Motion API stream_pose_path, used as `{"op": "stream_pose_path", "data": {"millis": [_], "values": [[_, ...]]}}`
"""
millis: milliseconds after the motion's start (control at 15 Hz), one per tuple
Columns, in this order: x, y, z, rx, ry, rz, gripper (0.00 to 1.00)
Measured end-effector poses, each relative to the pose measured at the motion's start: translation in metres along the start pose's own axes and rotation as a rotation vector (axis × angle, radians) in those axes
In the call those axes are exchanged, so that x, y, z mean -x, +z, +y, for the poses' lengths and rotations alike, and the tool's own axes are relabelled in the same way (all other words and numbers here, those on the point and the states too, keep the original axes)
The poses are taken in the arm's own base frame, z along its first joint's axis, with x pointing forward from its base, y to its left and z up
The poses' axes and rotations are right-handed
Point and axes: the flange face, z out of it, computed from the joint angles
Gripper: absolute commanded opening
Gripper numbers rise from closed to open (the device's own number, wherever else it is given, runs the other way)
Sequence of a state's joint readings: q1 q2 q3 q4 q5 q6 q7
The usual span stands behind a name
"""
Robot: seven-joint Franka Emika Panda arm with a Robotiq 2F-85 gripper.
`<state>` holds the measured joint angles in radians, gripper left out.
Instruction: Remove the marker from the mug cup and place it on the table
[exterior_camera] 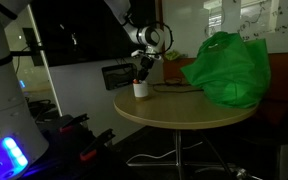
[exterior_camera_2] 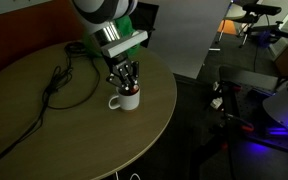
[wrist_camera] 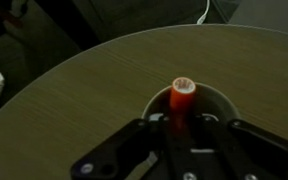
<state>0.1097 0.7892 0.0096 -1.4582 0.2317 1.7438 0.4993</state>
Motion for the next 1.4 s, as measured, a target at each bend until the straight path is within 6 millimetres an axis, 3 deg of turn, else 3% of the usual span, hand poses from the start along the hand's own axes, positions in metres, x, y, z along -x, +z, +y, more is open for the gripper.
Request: {"op": "stream_pose_path", "data": {"millis": [267, 533, 733, 867, 1133, 1400], "values": [[0.014, -0.033, 0.009, -0.031, -0.022, -0.026, 0.05], [0.045, -0.079, 0.015, -0.042, -0.081, -0.012, 0.05], [0.069, -0.099, 0.022, -0.007, -0.104, 0.03, 0.05], [0.074, -0.096, 0.026, 0.042, -0.113, 0.117, 0.05], [0.065, -0.061, 0.032, 0.109, -0.13, 0.308, 0.05], [0.058, -0.029, 0.054, 0.086, -0.082, 0.43, 0.05]]}}
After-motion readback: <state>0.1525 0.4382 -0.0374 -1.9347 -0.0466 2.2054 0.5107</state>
